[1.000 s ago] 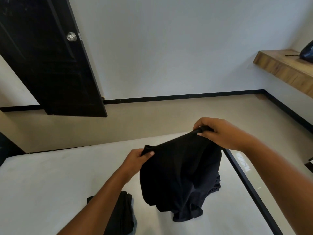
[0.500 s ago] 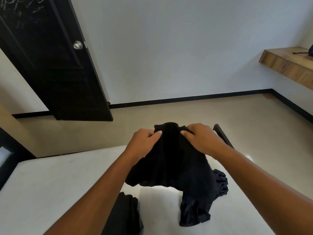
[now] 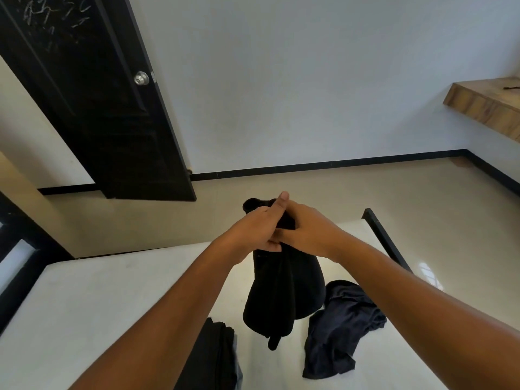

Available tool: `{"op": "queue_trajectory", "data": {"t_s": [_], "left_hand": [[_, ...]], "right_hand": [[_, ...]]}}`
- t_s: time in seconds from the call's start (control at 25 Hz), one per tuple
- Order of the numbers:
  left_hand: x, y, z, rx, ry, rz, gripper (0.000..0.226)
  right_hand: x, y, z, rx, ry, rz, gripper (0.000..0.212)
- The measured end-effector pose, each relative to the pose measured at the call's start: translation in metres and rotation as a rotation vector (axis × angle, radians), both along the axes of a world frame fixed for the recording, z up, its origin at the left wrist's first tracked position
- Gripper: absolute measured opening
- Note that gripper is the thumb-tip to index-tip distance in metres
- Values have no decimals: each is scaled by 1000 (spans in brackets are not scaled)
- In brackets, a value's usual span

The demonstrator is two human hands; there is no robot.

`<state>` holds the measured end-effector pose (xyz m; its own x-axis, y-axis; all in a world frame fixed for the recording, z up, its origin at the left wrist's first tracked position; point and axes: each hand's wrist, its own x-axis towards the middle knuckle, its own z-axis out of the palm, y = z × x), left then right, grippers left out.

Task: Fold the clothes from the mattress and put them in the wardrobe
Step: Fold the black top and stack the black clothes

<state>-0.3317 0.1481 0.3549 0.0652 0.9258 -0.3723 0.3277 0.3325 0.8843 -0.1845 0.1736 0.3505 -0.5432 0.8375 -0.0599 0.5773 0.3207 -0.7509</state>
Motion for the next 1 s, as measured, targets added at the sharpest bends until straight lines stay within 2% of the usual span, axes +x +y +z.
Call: {"op": "queue_trajectory", "data": {"t_s": [0.04,0.12,0.28,0.32,0.4,0.48,0.6,0.76,0.88,1.0], "left_hand": [[-2,-1,1,7,2,-14,76],[-5,-5,1,60,49,-41,60],[-14,-8,-16,417,533,-118,29],[-17,-8,-20,536,628,-73,30],[-22,-7,-26,709,718,5,54],[-22,-5,-25,702,621,-25,73],[-15,-2,-16,549,422,-84,54],[-20,4,-2,608,487,-94,23],[-22,5,9,651,525,-111,16],[-23,7,13,692,562,-111,18]], "right_hand": [[1,0,-1,52,-21,15,41],[5,5,-2,137,-49,23,43],[12,13,0,118,20,4,39],[13,14,1,82,65,-4,39],[14,12,4,10,145,11,45],[15,11,9,-47,215,39,49],[19,14,10,39,290,-1,35],[36,13,-5,113,323,-49,20],[49,4,-29,62,237,-4,28],[51,-4,-58,76,176,-21,49]]}}
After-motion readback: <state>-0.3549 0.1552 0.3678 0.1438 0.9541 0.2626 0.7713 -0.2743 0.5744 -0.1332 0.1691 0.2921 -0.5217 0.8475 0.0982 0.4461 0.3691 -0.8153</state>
